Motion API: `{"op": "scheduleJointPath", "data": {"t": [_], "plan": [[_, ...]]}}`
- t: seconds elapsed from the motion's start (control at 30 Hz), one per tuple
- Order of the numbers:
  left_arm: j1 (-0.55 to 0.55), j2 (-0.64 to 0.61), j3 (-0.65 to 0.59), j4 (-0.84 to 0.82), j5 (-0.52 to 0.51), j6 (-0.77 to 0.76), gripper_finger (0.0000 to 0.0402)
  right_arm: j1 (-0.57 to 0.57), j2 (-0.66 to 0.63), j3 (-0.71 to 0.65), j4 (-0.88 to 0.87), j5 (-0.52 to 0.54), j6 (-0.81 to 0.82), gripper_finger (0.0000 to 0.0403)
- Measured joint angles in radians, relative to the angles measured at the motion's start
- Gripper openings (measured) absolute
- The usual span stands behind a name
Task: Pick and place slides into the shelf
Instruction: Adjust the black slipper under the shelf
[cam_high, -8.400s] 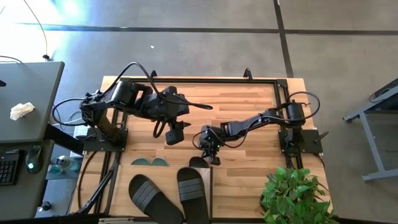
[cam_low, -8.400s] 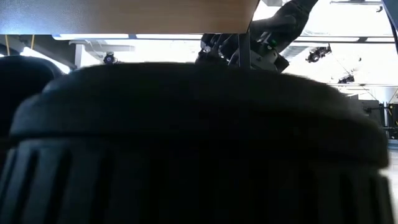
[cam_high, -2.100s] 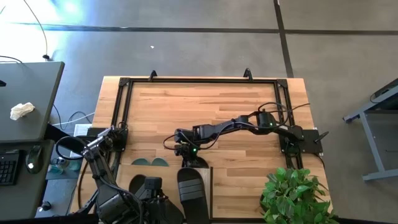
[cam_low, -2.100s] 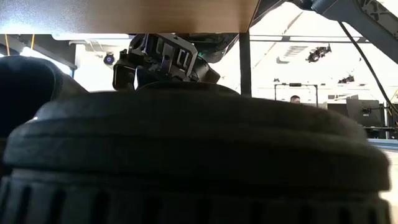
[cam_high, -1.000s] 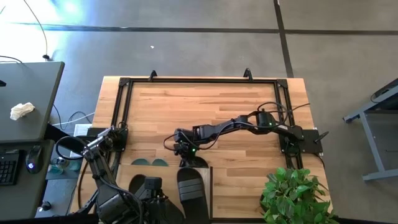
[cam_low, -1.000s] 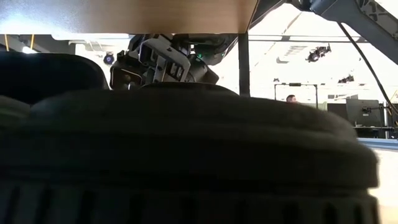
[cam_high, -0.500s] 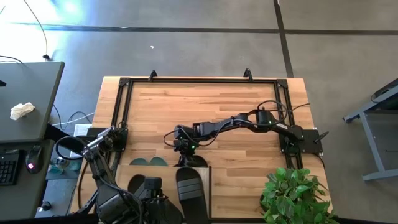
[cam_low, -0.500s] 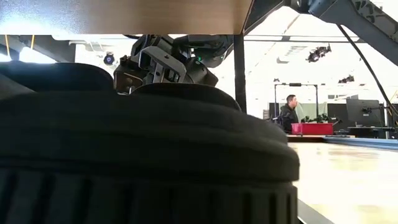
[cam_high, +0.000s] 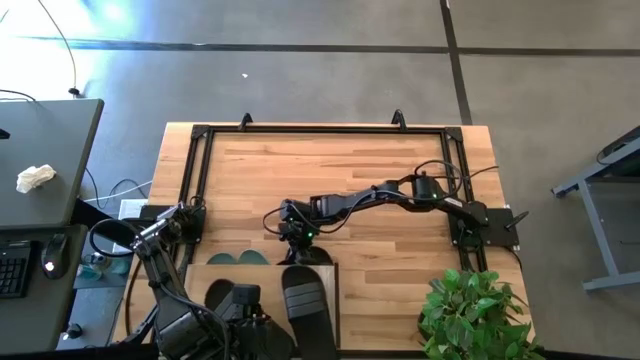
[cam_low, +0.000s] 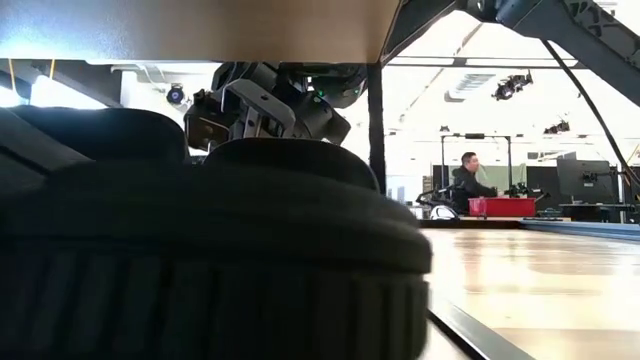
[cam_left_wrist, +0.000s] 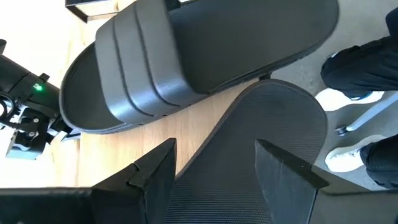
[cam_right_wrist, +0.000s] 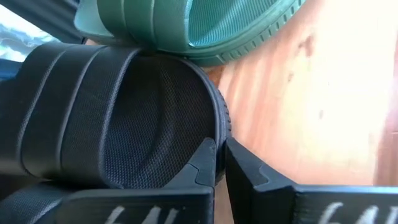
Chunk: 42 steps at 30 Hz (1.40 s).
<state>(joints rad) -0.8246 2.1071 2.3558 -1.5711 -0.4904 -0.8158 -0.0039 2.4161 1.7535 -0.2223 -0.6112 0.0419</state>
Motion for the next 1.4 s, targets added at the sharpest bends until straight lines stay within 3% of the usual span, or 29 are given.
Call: {"op": "scheduleJointPath", "data": {"t": [0.67,0.93,1.1,1.4], "plan": [[0.000,0.000,0.000,0.000,-0.032,0.008,0.0200,-0.003,-0.004,0.000,0.003,0.064,-0.017,0.0000],[0.000,0.000,0.000,0.000,-0.104,0.025,0.0200,-0.006,-0.025,0.000,0.002,0.156,-0.042,0.0000],[0.000,0.000,0.000,0.000,-0.105,0.025,0.0200,-0.004,-0.048,-0.001,-0.016,0.245,-0.066,0.0000],[0.000,0.000,0.000,0.000,-0.105,0.023,0.0200,0.009,-0.058,-0.001,-0.026,0.298,-0.106,0.0000]]}}
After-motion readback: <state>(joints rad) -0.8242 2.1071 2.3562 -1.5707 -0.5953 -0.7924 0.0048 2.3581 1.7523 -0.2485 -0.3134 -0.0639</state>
